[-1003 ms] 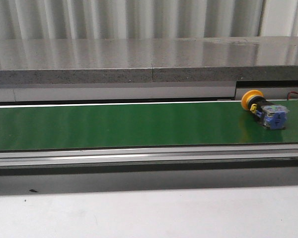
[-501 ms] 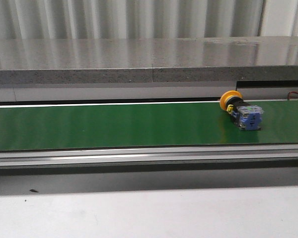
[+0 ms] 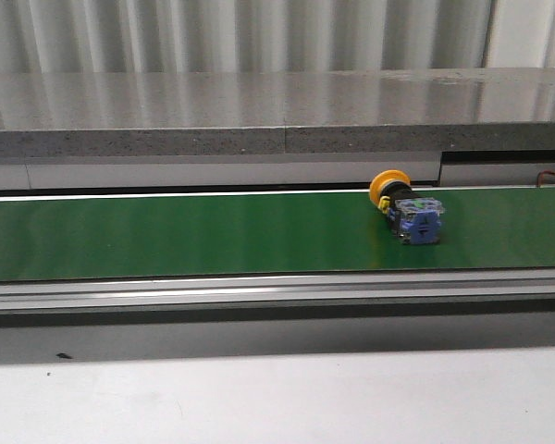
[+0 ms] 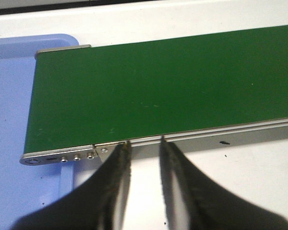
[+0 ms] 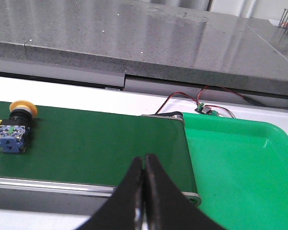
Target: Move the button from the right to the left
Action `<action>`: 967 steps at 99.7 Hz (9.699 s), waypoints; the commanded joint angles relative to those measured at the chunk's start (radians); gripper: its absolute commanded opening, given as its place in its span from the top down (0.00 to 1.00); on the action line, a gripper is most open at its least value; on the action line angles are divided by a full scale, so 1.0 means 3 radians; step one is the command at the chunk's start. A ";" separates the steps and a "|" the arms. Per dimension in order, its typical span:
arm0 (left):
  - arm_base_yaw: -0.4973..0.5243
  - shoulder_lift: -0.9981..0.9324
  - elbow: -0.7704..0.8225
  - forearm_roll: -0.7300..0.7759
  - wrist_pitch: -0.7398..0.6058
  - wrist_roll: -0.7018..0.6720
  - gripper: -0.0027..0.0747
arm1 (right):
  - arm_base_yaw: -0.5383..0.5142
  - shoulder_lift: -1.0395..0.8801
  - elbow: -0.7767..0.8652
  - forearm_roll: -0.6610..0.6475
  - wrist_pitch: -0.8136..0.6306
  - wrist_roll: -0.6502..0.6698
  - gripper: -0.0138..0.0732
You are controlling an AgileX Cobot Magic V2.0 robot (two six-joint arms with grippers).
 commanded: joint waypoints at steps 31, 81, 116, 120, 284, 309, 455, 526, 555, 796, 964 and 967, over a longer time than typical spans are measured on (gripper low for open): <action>-0.0036 0.0601 -0.0349 -0.0253 -0.0394 -0.0014 0.15 | 0.0009 0.0032 -0.0086 0.0025 -0.0311 -0.0023 0.92; -0.0125 0.1615 -0.1191 -0.2481 0.0531 0.0654 0.17 | 0.0009 0.0032 -0.0086 0.0025 -0.0341 -0.0023 0.92; -0.0946 0.2514 -0.2016 -0.1773 0.0540 -0.0128 0.18 | 0.0009 0.0032 -0.0086 0.0025 -0.0341 -0.0023 0.92; -0.1034 0.2633 -0.2132 -0.1606 0.0585 -0.0274 0.18 | 0.0009 0.0032 -0.0086 0.0025 -0.0341 -0.0023 0.92; -0.1663 0.4342 -0.4124 0.0148 0.1775 -0.1784 0.88 | 0.0009 0.0032 -0.0086 0.0025 -0.0341 -0.0023 0.92; -0.1247 0.4213 -0.4190 0.0300 0.1946 -0.1653 0.88 | 0.0009 0.0032 -0.0086 0.0025 -0.0341 -0.0023 0.92; 0.1607 0.4174 -0.3388 0.0469 0.1523 0.0577 0.88 | 0.0009 0.0032 -0.0086 0.0025 -0.0341 -0.0023 0.92; 0.1635 0.4447 -0.3075 0.0404 0.0992 0.0599 0.51 | 0.0009 0.0032 -0.0086 0.0025 -0.0343 -0.0023 0.92; 0.1635 0.4358 -0.3328 0.0424 0.1082 0.0599 0.35 | 0.0009 0.0032 -0.0086 0.0025 -0.0343 -0.0023 0.92; -0.0095 -0.1497 0.0799 -0.0070 -0.1493 -0.0109 0.99 | 0.0009 0.0032 -0.0086 0.0025 -0.0343 -0.0023 0.92; -0.0090 -0.2200 0.1946 0.0126 -0.2178 -0.0018 0.99 | 0.0005 0.0035 -0.0086 -0.0135 -0.0493 0.0035 0.92; -0.0090 -0.2200 0.1946 0.0126 -0.2178 -0.0018 0.99 | 0.0012 0.0035 -0.0075 -0.0239 -0.0549 0.0119 0.92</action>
